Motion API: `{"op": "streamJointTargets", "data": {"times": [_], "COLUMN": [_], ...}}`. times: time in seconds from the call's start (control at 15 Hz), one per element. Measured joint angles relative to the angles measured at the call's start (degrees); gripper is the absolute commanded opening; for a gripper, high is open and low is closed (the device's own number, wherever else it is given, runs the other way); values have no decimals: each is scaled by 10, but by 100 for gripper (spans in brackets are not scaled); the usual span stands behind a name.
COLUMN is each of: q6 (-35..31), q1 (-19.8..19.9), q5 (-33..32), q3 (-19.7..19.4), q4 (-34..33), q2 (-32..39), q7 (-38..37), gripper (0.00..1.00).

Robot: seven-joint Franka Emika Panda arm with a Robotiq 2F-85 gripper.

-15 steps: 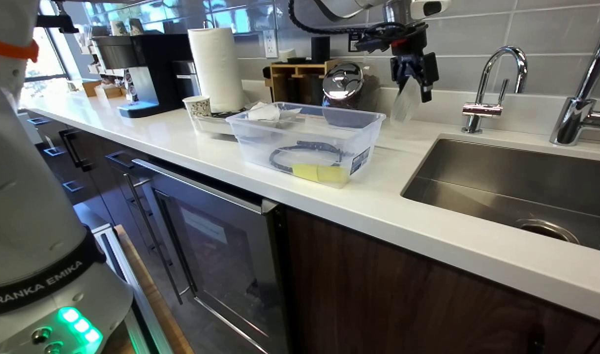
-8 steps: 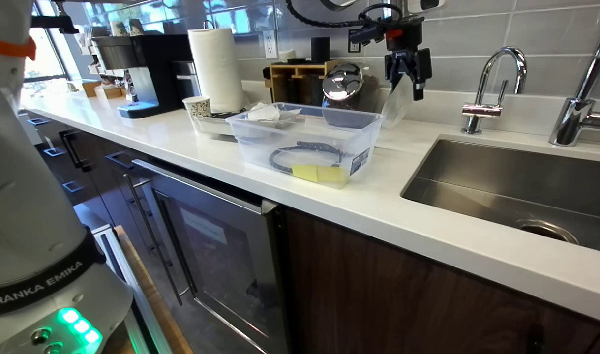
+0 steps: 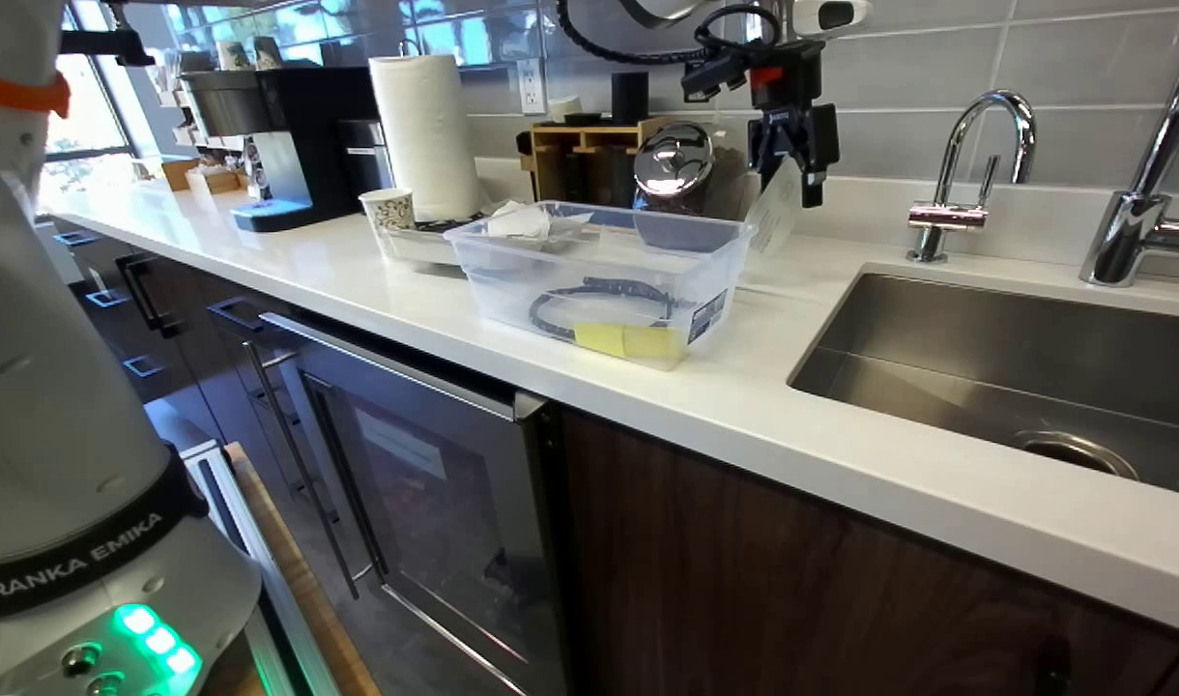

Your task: Pick up the white oval shaped paper from the tote and place it on the counter

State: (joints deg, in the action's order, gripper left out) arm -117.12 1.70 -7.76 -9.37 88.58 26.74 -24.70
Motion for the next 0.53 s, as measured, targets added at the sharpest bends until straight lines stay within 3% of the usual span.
{"op": "streamJointTargets", "data": {"times": [0.53], "q6": [8], "q1": [0], "q5": [1], "q3": [5], "q4": [2], "q2": [0], "q7": [0], "gripper": [100]}}
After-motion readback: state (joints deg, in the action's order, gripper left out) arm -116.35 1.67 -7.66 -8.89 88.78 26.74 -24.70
